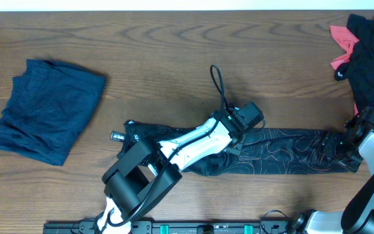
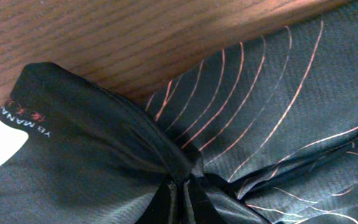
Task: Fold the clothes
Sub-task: 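Fold the left end rightward over the strip toward the right gripper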
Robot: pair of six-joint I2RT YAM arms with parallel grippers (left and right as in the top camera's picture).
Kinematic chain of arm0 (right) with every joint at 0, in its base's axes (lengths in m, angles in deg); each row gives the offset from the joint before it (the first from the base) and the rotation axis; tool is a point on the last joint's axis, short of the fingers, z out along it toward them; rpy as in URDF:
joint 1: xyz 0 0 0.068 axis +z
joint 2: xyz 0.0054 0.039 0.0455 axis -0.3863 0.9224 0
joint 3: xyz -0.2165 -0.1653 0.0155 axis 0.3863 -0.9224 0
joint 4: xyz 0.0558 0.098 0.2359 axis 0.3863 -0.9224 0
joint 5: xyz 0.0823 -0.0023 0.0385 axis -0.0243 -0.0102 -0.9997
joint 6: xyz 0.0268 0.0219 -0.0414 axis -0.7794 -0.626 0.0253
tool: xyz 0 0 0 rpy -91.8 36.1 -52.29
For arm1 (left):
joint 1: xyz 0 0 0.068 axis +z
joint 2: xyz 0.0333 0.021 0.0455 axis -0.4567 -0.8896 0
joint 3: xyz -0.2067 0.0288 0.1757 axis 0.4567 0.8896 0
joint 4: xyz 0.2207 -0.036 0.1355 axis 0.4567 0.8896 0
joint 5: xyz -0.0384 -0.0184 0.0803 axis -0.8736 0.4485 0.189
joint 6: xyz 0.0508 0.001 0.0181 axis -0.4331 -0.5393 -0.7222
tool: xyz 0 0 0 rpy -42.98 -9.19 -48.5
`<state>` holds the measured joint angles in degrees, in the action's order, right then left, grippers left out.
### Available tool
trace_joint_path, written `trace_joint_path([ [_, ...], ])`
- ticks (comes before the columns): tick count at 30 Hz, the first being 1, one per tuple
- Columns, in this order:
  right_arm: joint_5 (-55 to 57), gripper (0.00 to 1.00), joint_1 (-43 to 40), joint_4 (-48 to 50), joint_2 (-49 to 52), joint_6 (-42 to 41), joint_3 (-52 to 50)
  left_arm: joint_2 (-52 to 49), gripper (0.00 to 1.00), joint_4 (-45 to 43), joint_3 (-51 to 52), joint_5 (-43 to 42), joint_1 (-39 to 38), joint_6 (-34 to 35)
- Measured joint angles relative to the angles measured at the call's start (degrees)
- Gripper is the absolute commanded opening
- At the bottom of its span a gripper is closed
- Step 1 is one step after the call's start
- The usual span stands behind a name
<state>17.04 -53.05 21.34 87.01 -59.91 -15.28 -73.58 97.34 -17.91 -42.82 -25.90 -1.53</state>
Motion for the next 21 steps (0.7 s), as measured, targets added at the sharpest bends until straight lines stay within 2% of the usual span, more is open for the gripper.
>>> trace_joint_path([
  [4,0.0,0.74,0.0,0.0,0.0,0.0,0.0,0.0,0.06,-0.17,0.0,-3.02,-0.04,-0.63],
  [13,0.0,0.73,0.0,0.02,0.0,0.0,0.0,2.05,0.07,-3.58,0.0,-8.7,-3.78,-7.23],
  [14,0.0,0.73,0.0,0.02,0.0,0.0,0.0,2.12,0.12,-3.72,0.0,-8.94,-4.24,-7.69],
  [16,0.0,0.73,0.0,0.0,0.0,0.0,0.0,2.12,0.34,-3.82,0.0,-9.29,-4.63,-8.66],
  [21,0.0,0.73,0.0,-0.04,0.0,0.0,0.0,2.12,0.36,-3.69,0.0,-9.6,-3.72,-9.75],
])
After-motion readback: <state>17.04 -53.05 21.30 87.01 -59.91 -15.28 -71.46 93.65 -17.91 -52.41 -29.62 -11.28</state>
